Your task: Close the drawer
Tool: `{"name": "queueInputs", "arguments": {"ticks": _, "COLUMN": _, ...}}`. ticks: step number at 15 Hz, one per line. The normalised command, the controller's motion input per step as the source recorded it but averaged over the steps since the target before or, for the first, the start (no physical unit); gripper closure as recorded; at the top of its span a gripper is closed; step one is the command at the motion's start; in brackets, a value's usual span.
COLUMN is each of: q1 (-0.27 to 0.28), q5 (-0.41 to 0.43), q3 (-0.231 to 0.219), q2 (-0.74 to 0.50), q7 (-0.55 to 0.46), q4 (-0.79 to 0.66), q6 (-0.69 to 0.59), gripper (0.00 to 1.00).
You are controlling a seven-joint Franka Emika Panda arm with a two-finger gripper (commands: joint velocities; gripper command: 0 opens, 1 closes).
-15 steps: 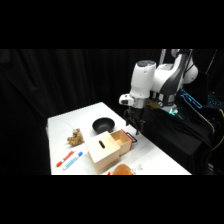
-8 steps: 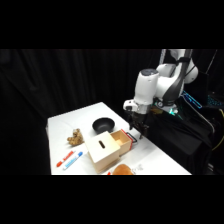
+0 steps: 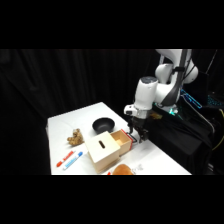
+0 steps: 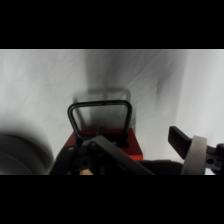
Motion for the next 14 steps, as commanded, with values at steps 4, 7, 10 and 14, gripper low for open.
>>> {"name": "queueInputs", "arguments": {"ticks": 4, "q1": 0.130, "q5": -0.279, "q3": -0.227, "q2": 0.14, "q7": 0.26, "q4": 0.00, "q6": 0.32, "gripper": 0.00}}
{"name": "queueInputs", "arguments": {"ticks": 7, "q1": 0.220, "q5": -0.272, "q3": -0.325, "q2": 0.16, "q7": 0.24, "q4": 0.00, "q6": 0.36, "gripper": 0.00}}
{"name": "queueInputs", "arguments": {"ticks": 10, "q1": 0.236, "q5": -0.134, "q3": -0.271, "q2": 0.21, "q7": 0.16, "q4": 0.00, "q6": 0.37, "gripper": 0.00}}
{"name": "queueInputs", "arguments": {"ticks": 14, "q1": 0.275, "q5": -0.014, "q3": -0.210, "q2": 0.24, "q7": 0.10, "q4": 0.03, "q6": 0.35, "gripper": 0.00}}
